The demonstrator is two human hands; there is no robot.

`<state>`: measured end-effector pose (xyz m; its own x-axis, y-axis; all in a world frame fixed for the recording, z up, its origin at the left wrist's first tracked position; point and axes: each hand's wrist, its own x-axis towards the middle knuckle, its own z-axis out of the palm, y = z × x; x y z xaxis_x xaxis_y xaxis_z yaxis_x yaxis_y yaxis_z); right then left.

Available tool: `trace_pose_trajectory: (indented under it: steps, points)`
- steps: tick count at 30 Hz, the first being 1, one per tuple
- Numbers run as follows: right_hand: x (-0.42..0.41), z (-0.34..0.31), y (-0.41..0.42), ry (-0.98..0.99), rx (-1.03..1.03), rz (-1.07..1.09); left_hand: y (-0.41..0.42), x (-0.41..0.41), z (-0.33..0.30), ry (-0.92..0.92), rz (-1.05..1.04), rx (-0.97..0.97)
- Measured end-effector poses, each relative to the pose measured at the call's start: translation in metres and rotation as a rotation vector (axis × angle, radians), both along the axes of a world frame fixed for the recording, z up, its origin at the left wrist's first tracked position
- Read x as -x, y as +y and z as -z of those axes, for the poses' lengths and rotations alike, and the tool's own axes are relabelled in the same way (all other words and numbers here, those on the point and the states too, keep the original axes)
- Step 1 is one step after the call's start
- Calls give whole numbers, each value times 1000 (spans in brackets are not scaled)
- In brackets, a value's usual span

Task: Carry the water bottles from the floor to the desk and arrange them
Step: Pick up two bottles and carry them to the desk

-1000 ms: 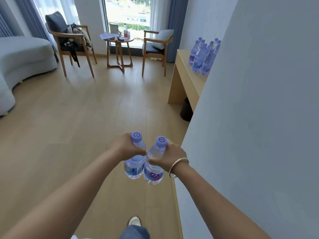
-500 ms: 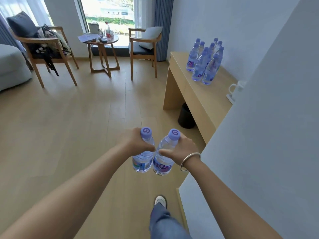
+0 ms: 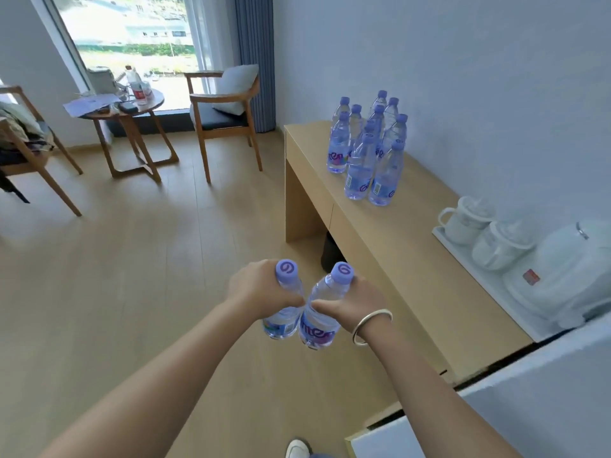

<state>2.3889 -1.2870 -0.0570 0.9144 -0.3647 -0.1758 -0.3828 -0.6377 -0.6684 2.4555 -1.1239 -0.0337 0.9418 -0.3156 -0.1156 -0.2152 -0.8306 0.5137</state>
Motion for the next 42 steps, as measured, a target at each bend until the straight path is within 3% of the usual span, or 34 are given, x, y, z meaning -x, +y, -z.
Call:
trace_pose_trajectory:
  steps: [12,23,33,42]
  points:
    - [-118,-8,-69,-22,8,313,-77,-155,-7,-12,221,24]
    - [-205,-11,-134,-69,105,749,-191,-281,-17,12,653,10]
    - [-222,-6,-180,49,114,743,-261,-309,1,90,759,24]
    - [-221,2,-192,-21,40,736,-287,-313,7,84,786,34]
